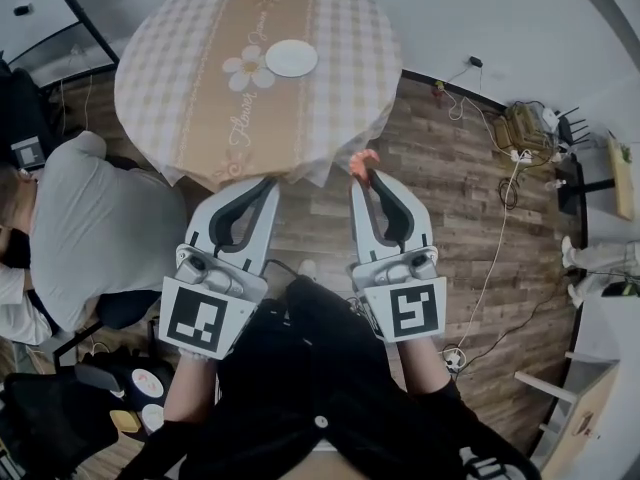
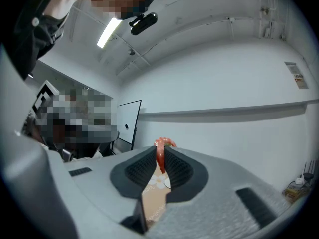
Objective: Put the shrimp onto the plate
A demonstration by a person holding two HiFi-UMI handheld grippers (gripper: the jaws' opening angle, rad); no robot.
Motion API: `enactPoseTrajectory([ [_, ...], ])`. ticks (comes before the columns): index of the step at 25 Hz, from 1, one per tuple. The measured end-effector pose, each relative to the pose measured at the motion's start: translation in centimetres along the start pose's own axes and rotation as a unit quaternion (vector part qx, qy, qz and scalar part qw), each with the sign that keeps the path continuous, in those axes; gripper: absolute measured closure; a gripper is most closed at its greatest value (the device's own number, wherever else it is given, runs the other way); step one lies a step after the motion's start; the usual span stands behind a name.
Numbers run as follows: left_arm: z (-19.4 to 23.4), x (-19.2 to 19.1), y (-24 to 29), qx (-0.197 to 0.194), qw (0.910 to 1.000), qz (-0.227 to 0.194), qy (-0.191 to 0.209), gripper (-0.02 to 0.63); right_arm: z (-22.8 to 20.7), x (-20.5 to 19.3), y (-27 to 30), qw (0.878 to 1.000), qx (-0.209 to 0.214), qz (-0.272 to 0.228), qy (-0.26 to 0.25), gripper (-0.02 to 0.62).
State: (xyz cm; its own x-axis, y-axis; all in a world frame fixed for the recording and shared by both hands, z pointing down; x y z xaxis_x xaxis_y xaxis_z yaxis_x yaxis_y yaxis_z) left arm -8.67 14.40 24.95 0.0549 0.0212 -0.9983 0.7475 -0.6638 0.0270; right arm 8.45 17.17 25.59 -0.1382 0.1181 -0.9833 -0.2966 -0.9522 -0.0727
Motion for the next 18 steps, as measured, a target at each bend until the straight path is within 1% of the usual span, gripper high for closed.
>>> enactPoseTrajectory([
  [8,0.0,0.5,3.2,0.035,0.9994,0.002,0.000,0.601,-3.6,-0.7,2.0,1.000,0.031,-0.005,0.002,0.555],
  [13,0.3,0.6,3.8,0.057,0.9984,0.006,0.005,0.602,-4.9,-1.3,2.5,0.999,0.039,-0.004,0.007,0.555],
  [18,0.6,0.8,4.5,0.065,0.9978,0.007,0.011,0.601,-5.4,-1.5,2.6,0.999,0.042,-0.003,0.009,0.555],
])
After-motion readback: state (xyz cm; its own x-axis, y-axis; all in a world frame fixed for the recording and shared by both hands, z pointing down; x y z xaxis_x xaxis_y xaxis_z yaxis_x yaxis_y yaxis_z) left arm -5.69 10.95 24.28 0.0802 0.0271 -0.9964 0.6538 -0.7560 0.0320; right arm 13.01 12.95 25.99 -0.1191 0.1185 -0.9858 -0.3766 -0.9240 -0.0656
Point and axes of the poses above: the fingertips, and each gripper's own axes: y forward along the fingers, z to its left, x out of its top, the point moved 7 cm from there along -y, backward along the fingers
